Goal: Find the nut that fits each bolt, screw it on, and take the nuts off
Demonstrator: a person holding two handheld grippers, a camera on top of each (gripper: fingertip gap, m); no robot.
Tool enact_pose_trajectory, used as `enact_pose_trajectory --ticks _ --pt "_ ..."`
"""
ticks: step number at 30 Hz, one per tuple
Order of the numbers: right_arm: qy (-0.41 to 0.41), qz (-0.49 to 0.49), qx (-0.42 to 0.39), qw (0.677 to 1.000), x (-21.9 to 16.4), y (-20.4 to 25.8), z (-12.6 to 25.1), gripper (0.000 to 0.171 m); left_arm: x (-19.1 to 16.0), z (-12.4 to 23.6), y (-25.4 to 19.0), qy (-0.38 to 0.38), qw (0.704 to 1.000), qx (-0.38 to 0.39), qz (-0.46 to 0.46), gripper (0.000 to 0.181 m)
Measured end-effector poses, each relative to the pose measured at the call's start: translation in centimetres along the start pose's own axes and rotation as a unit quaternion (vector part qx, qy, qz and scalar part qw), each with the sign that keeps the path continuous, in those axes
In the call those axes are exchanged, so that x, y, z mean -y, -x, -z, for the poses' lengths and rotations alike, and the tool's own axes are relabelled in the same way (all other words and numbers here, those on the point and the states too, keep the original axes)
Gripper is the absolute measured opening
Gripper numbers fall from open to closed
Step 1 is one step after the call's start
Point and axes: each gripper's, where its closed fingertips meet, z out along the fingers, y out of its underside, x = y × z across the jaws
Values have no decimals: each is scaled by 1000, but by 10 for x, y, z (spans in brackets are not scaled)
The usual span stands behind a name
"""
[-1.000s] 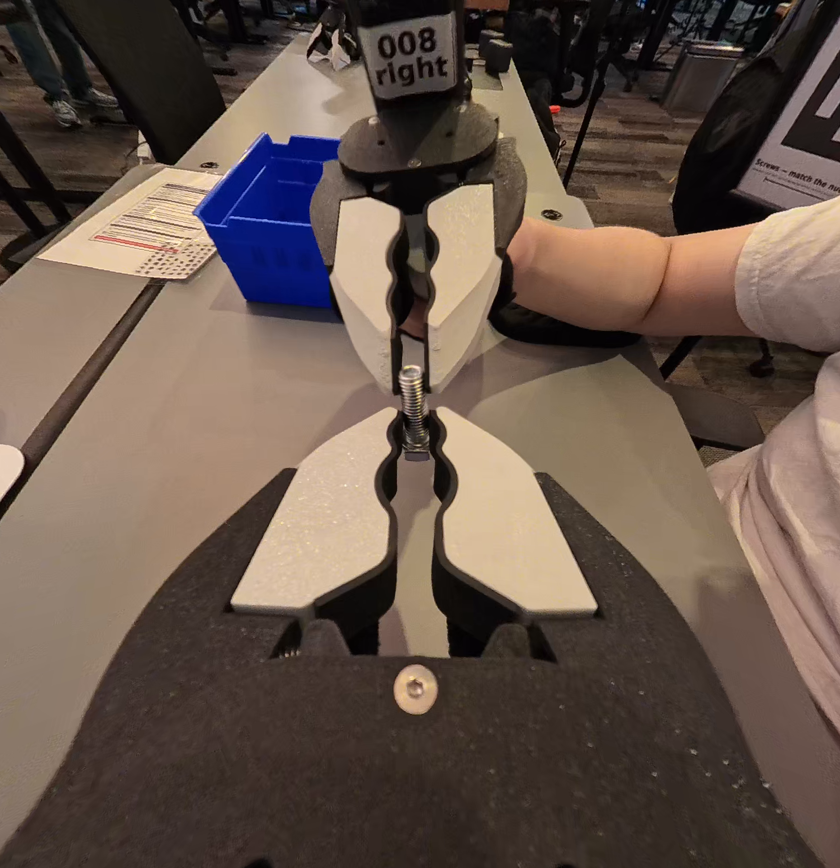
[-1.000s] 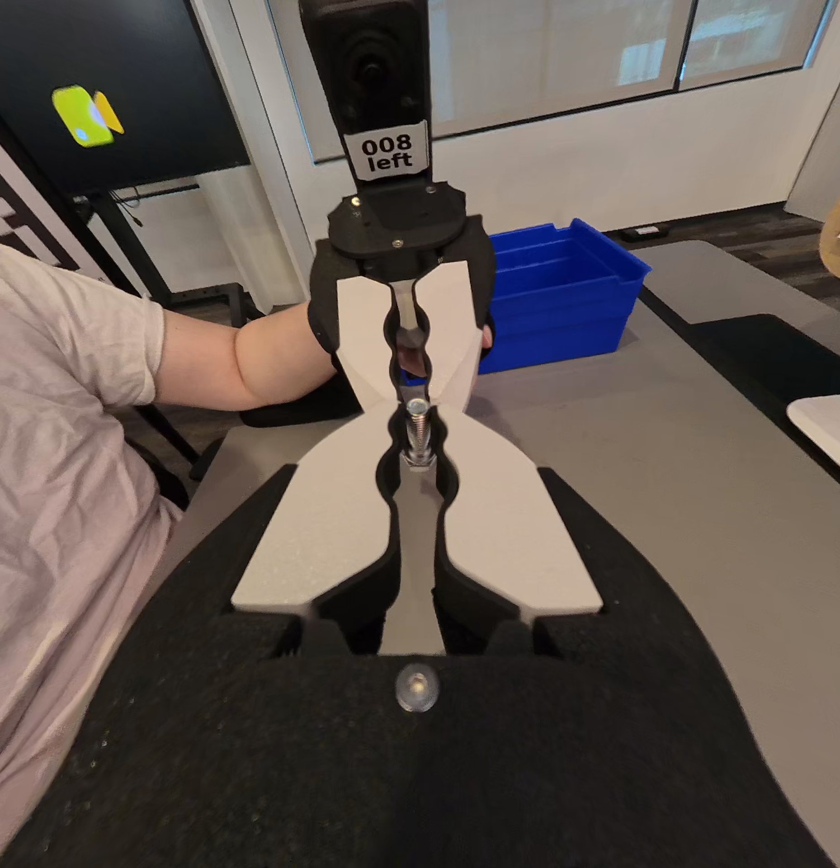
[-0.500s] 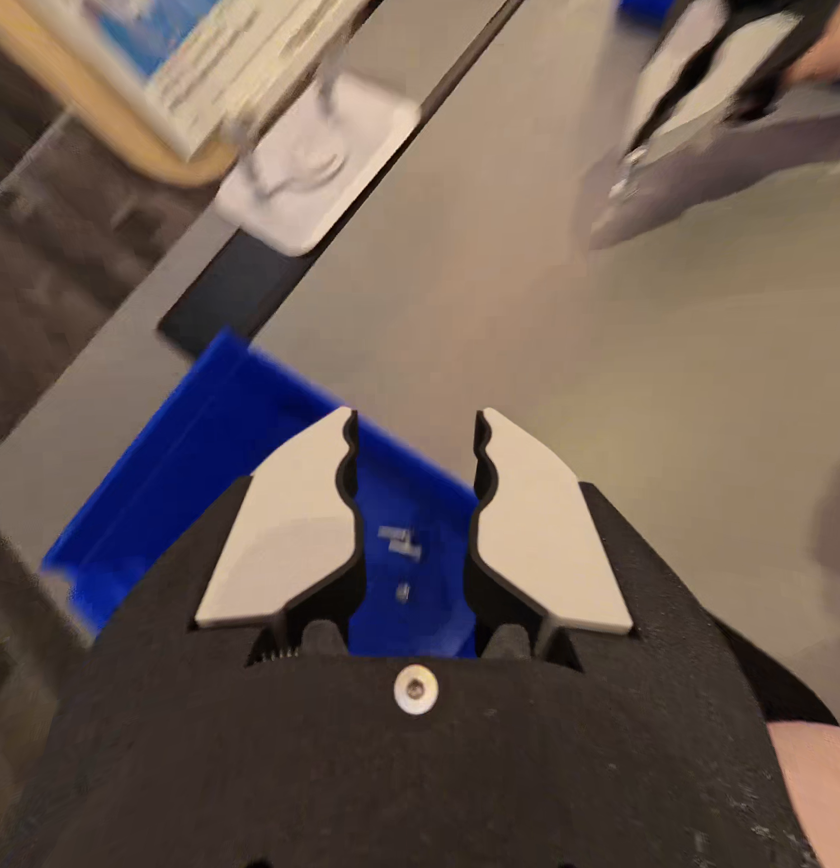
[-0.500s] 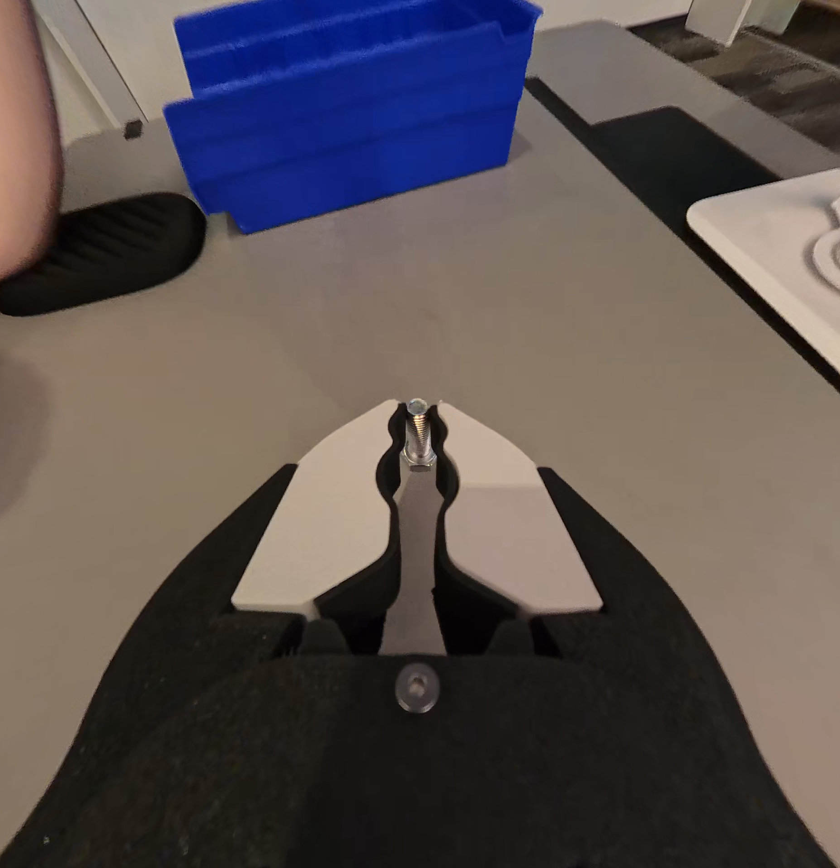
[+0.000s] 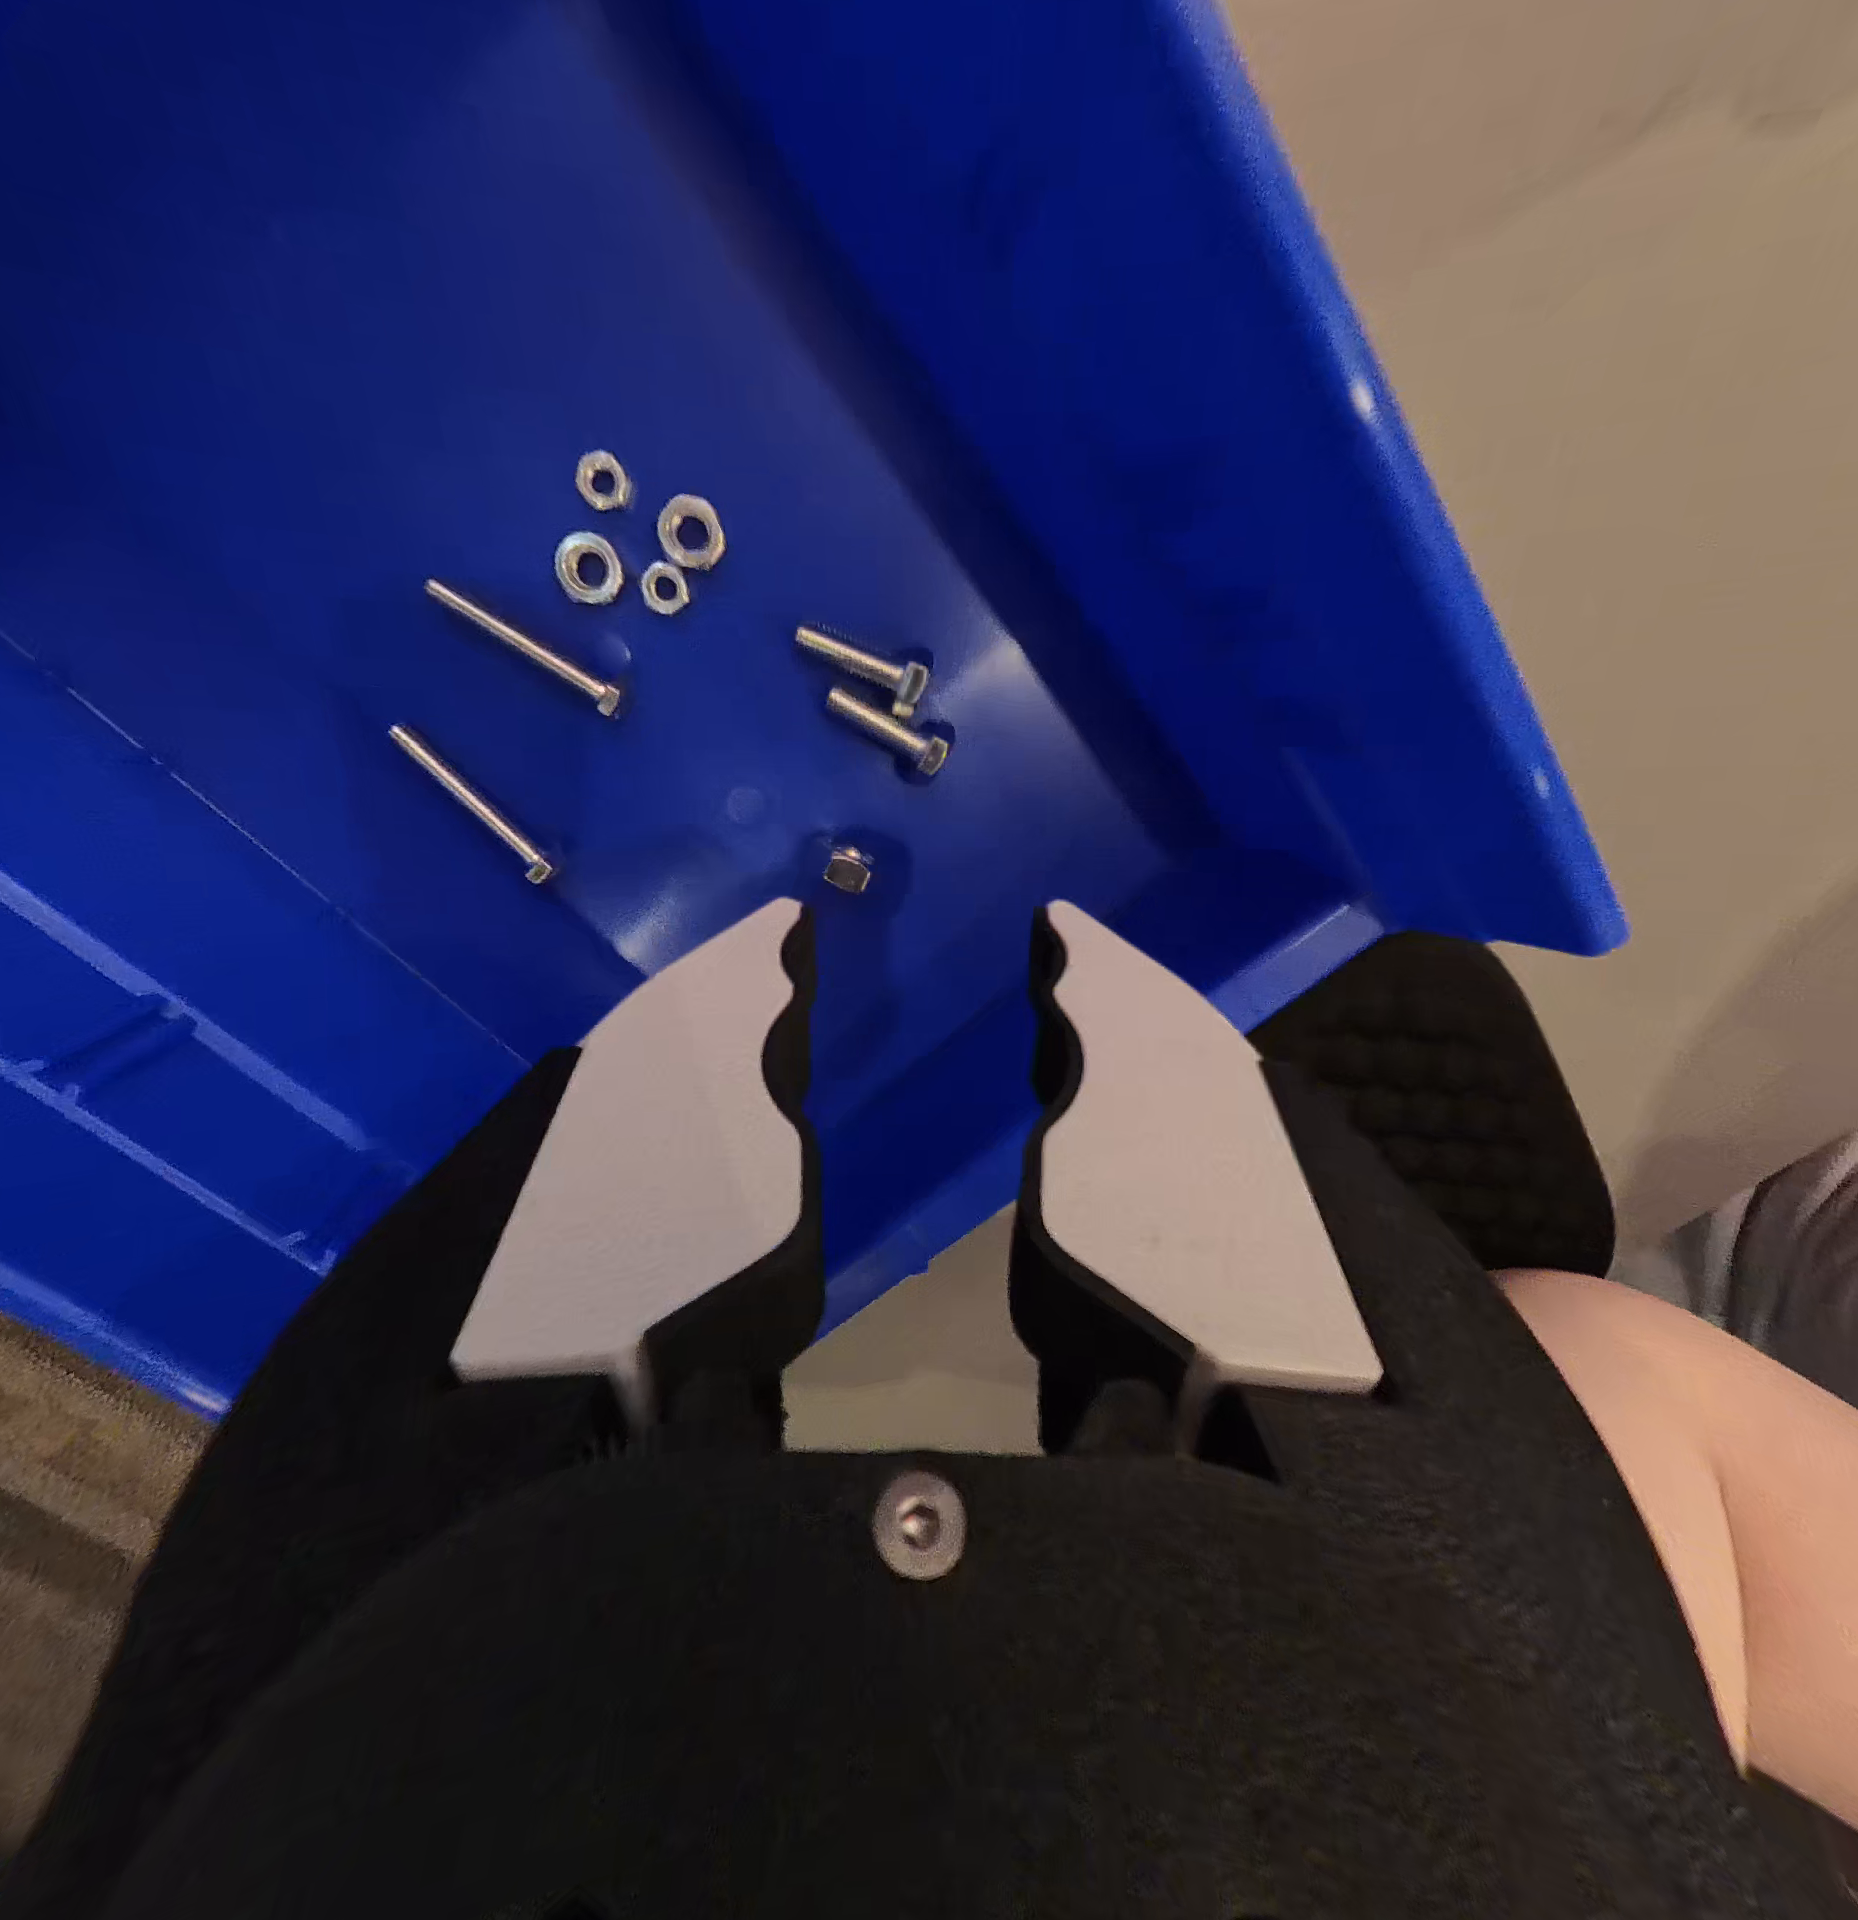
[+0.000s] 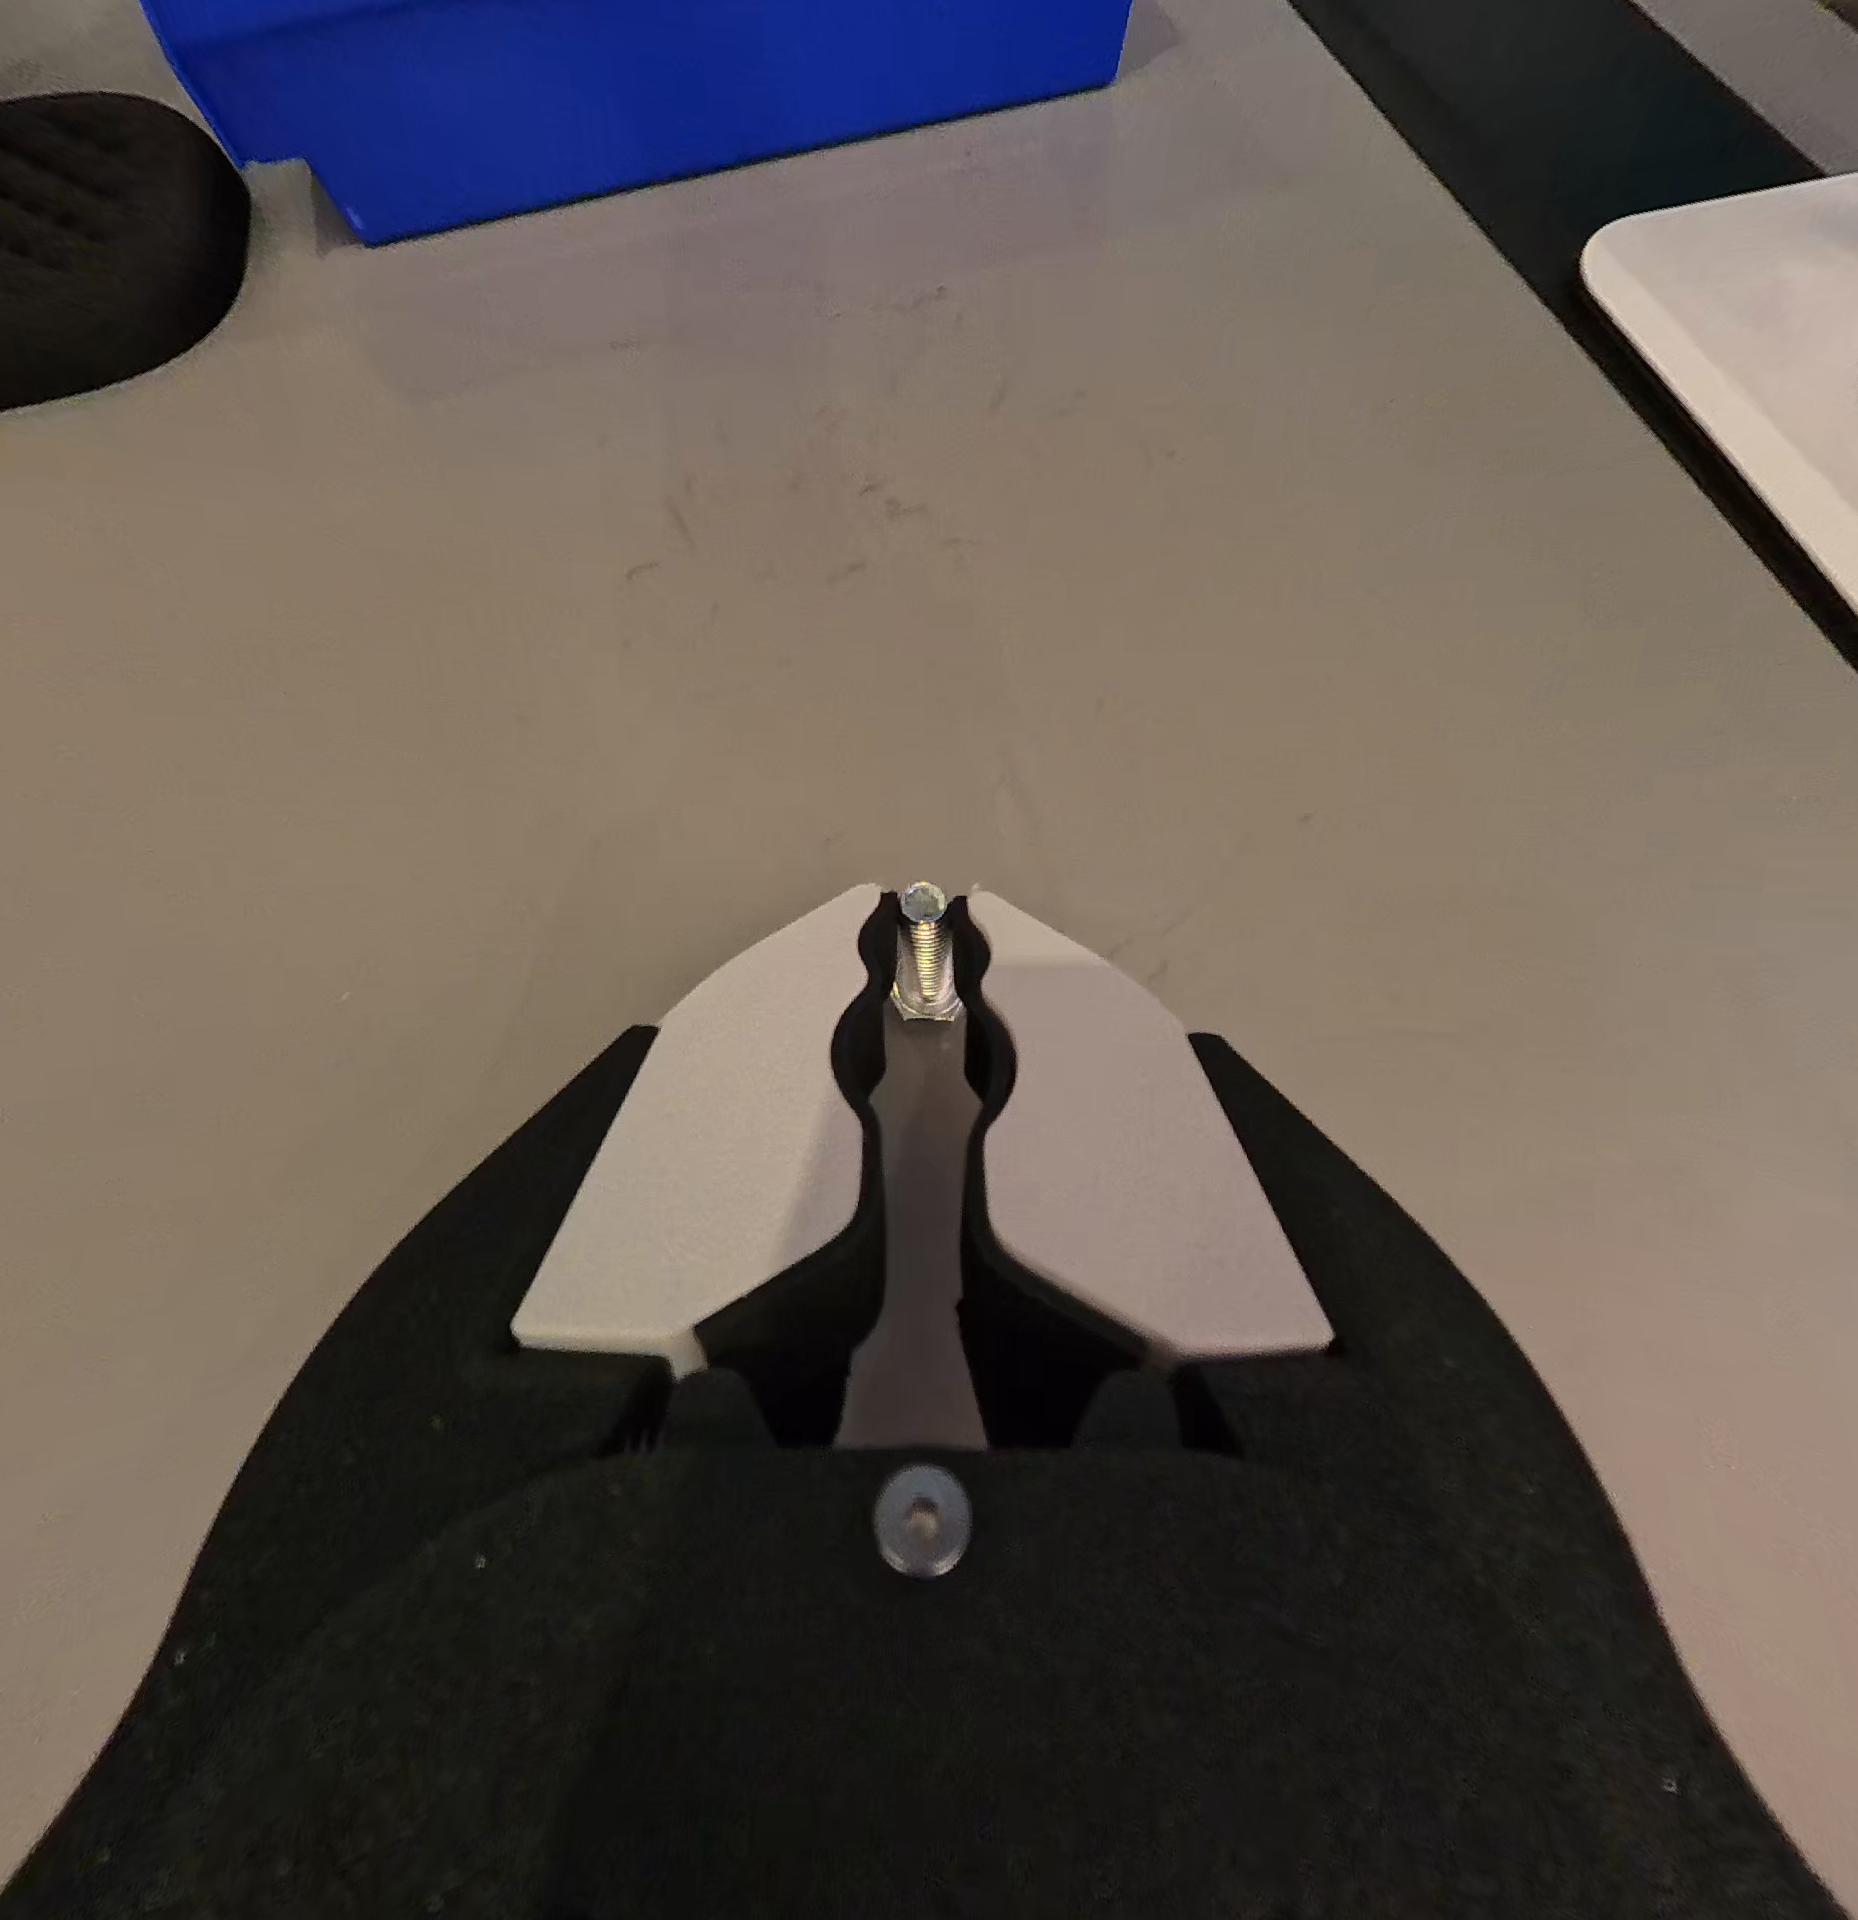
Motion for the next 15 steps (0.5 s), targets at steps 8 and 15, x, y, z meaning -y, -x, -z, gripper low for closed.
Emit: enact_pose_trajectory --ticks 8,15 --pt "-32 -36 20 999 7 1 4 22 -5 -15 3 46 999 11 -27 33" --pt "-94 -58 29 993 28 -3 23 26 10 -4 -1 45 993 26 -104 33"
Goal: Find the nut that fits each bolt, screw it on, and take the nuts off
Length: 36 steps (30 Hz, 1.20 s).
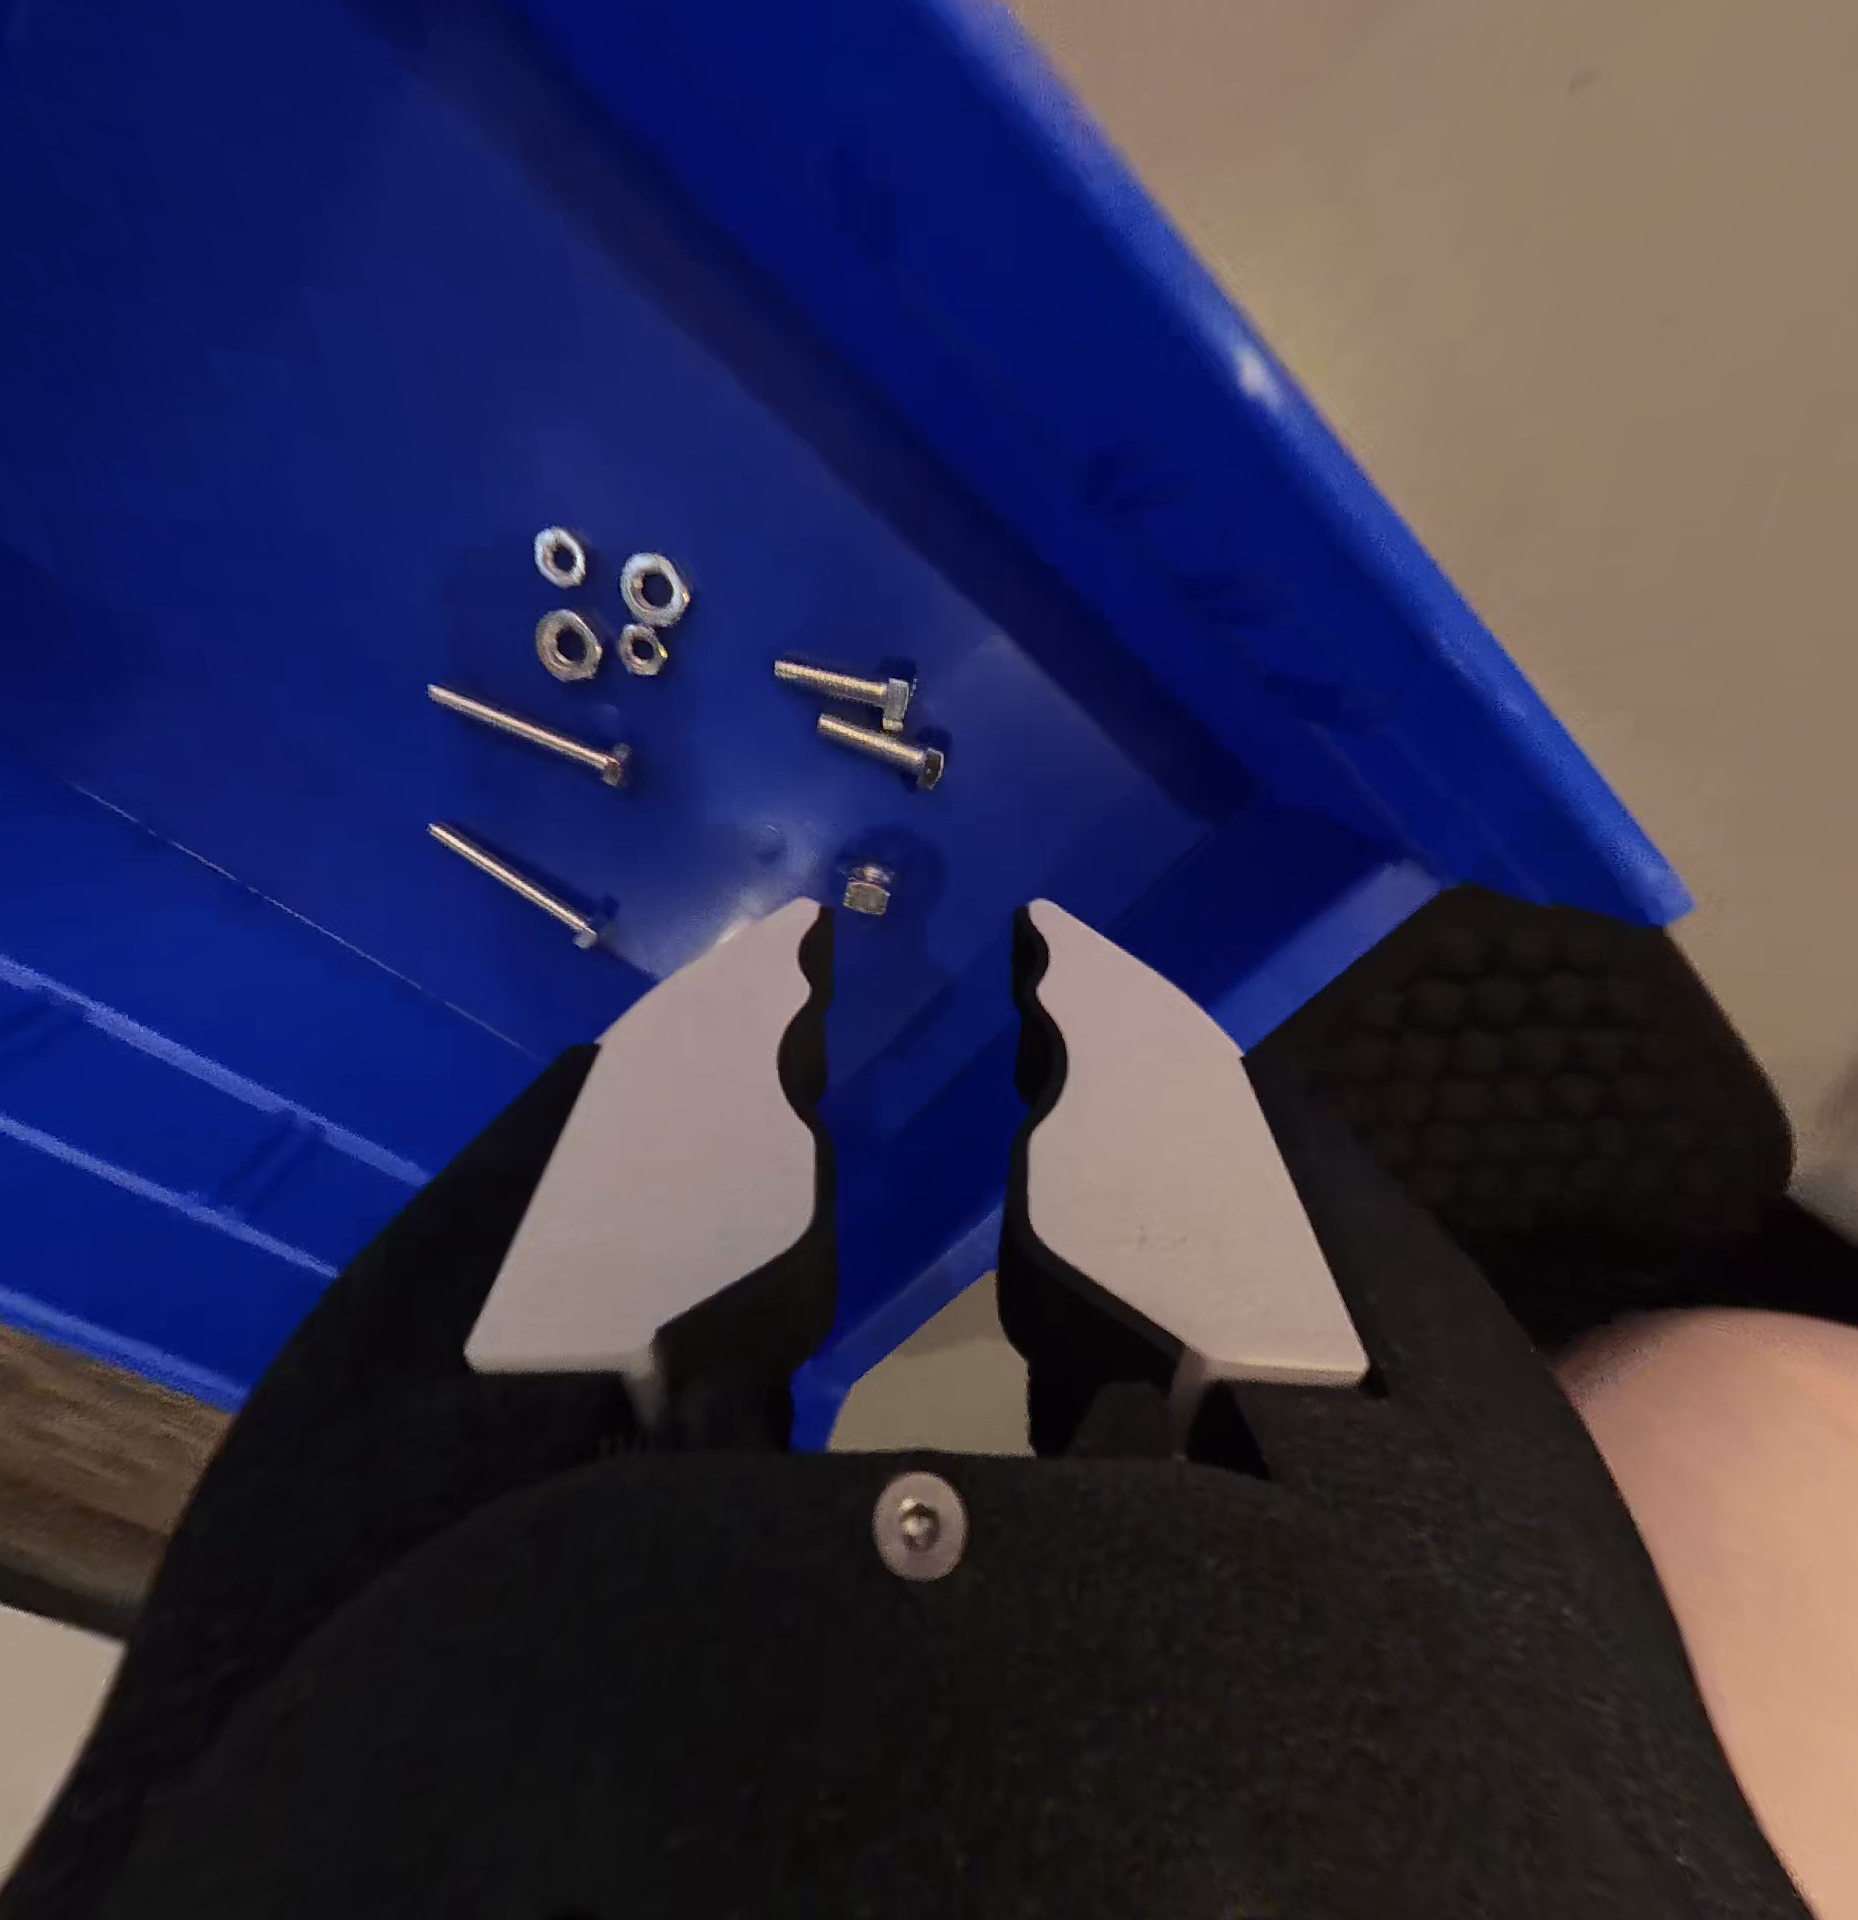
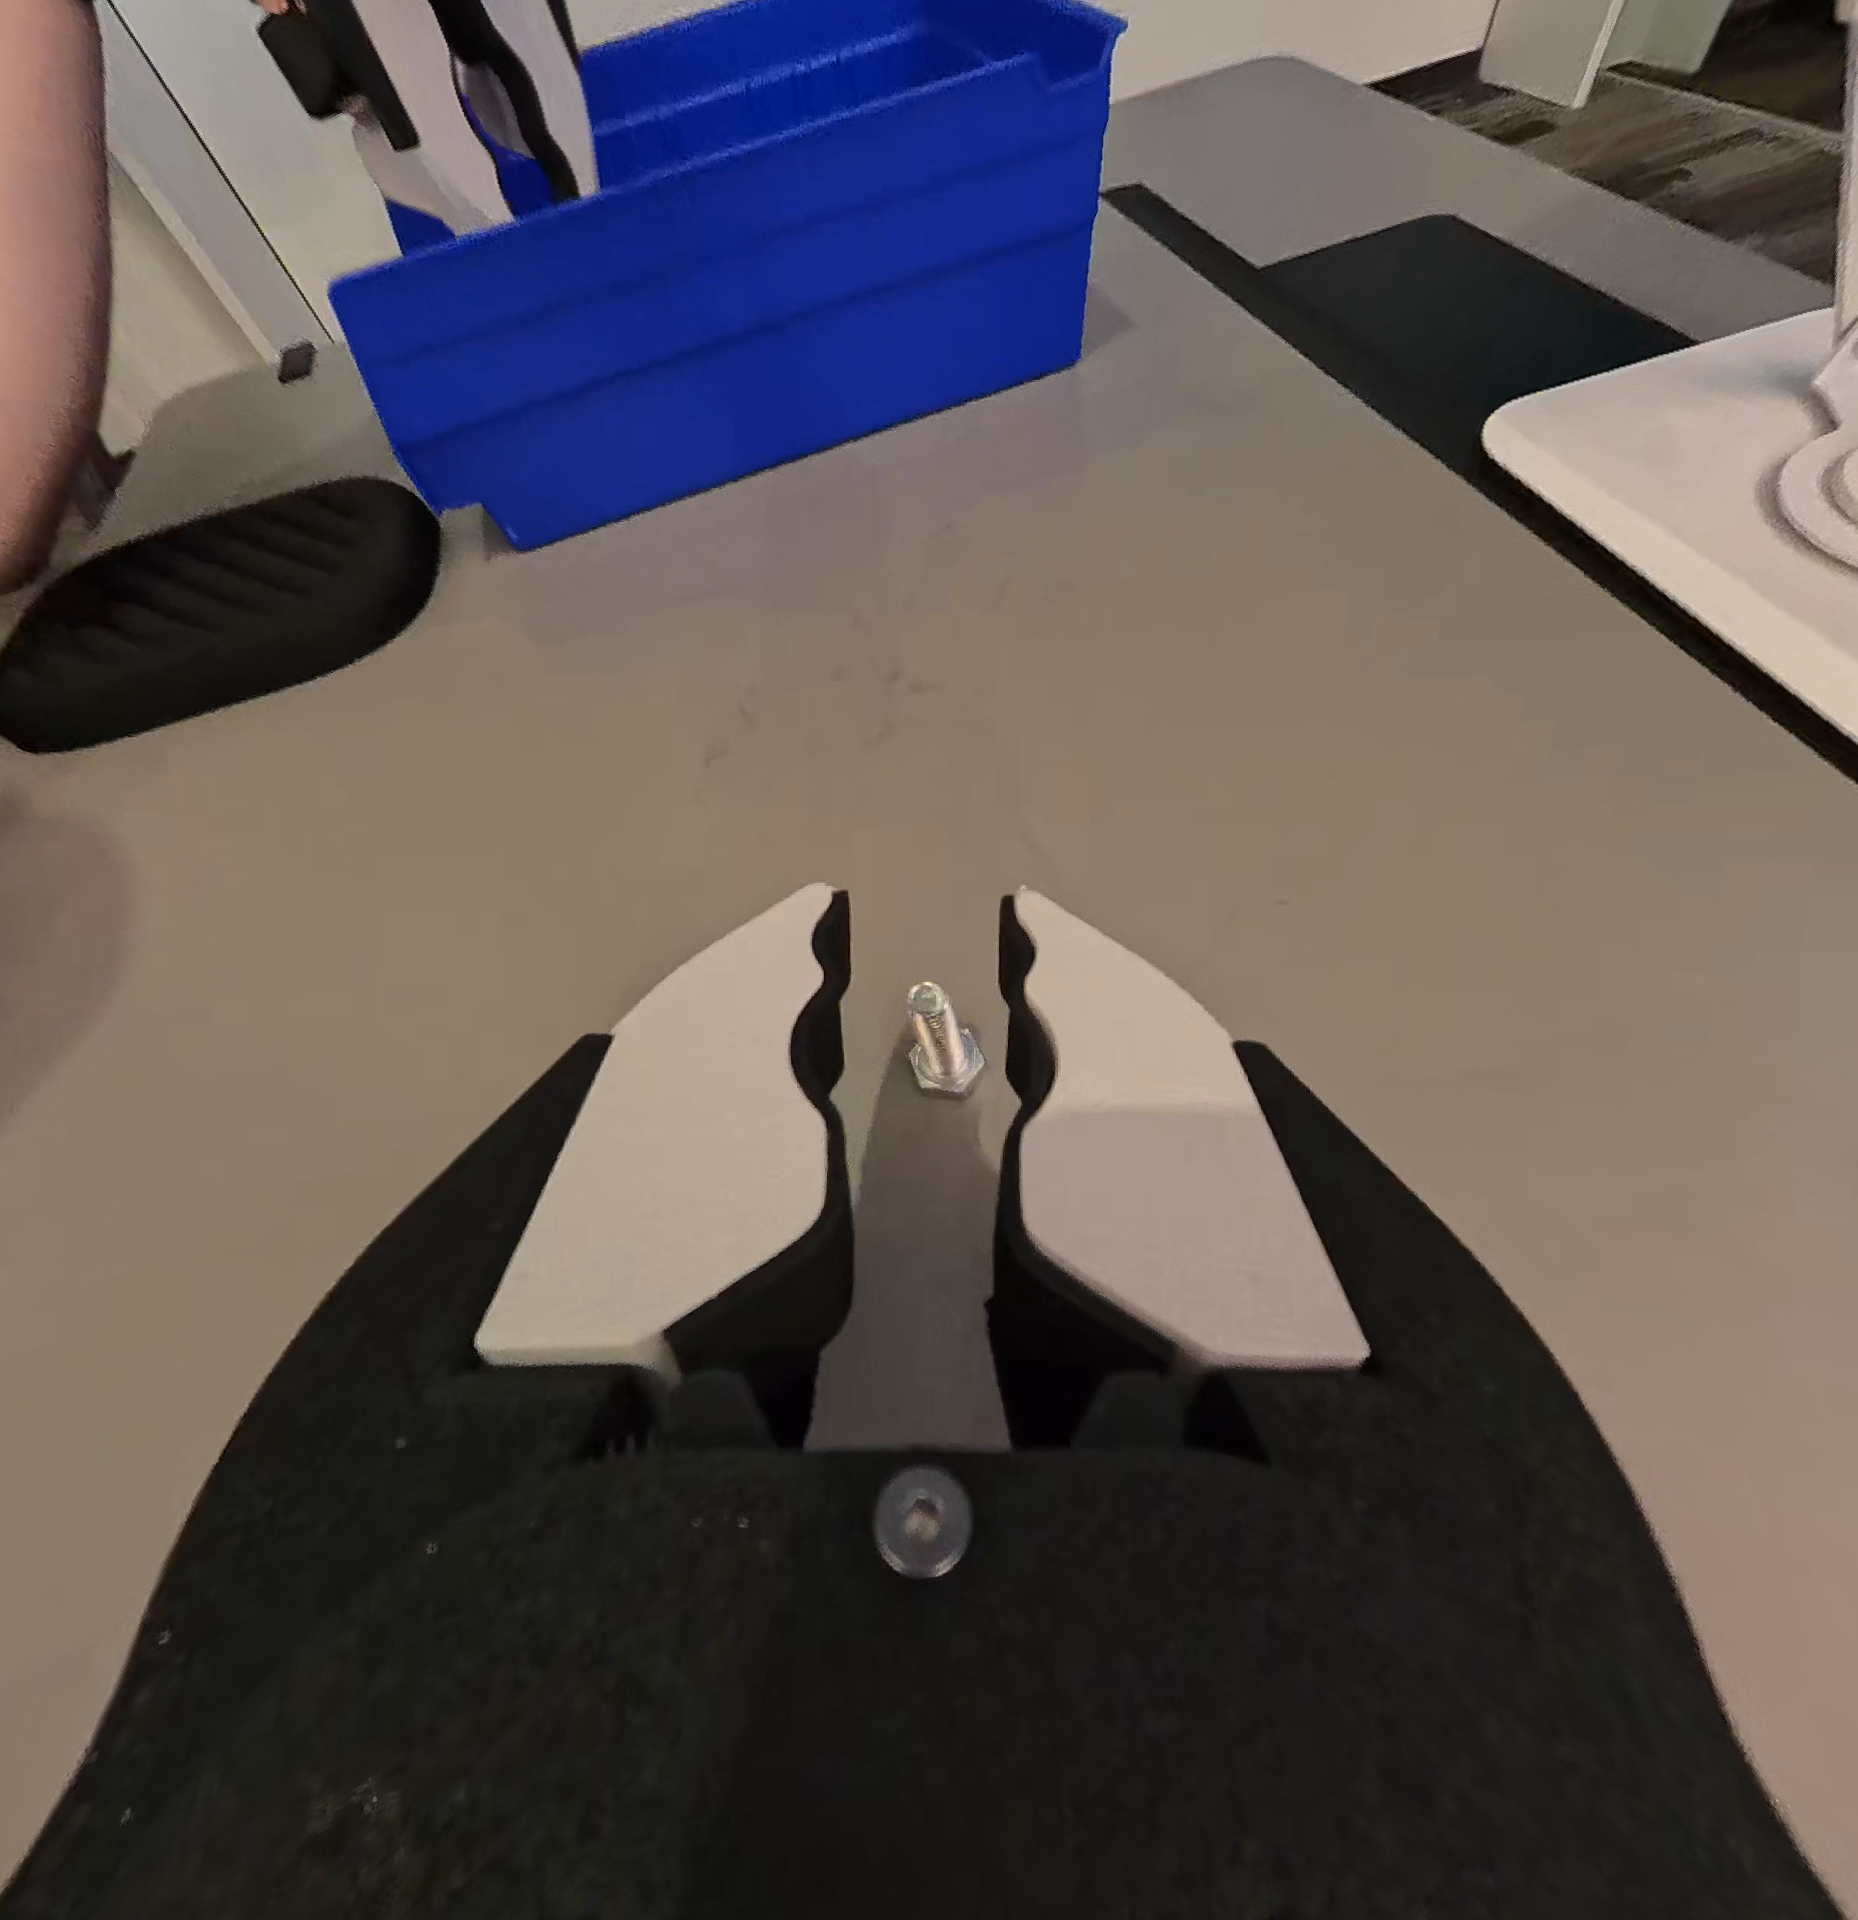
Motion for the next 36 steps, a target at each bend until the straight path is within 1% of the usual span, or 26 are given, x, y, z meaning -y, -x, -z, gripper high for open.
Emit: enact_pose_trajectory --ticks 2,3,4,5,6,7,8,9,10,13,19,24,30,36 --pt "-4 -6 4 1000 2 -1 1 26 8 8 2 -12 998 8 -56 32" --pt "-2 -6 5 1000 2 -2 1 27 12 11 3 -24 996 18 -86 36" --pt "0 -4 5 1000 2 -2 1 27 14 13 4 -37 993 27 -109 36" --pt "3 0 4 1000 2 -3 1 27 15 12 2 -52 991 26 -122 32" --pt "5 2 3 1000 3 -4 2 27 11 8 -2 -54 991 14 -125 29" --pt "4 2 3 1000 3 -4 1 27 6 4 -1 -48 991 19 -125 35" --pt "1 1 4 1000 4 -4 1 27 0 -1 5 -41 991 42 -119 40" --pt "-2 -2 7 1000 5 -3 1 27 -6 -5 8 -32 991 56 -114 37" --pt "-2 -4 8 1000 5 -2 1 27 -7 -8 11 -35 991 68 -109 38" --pt "3 -1 5 1000 4 -2 1 27 -6 -16 13 -58 990 74 -102 37" --pt "5 3 5 1000 5 2 1 26 -11 -37 16 -33 986 81 -139 36" --pt "16 5 11 1000 1 6 -3 25 -11 -44 16 -22 987 73 -138 33" --pt "20 7 15 1000 1 7 -5 25 -16 -50 19 -2 984 89 -156 29" --pt "28 2 18 999 -4 7 -5 22 -18 -52 19 1 987 77 -144 26"
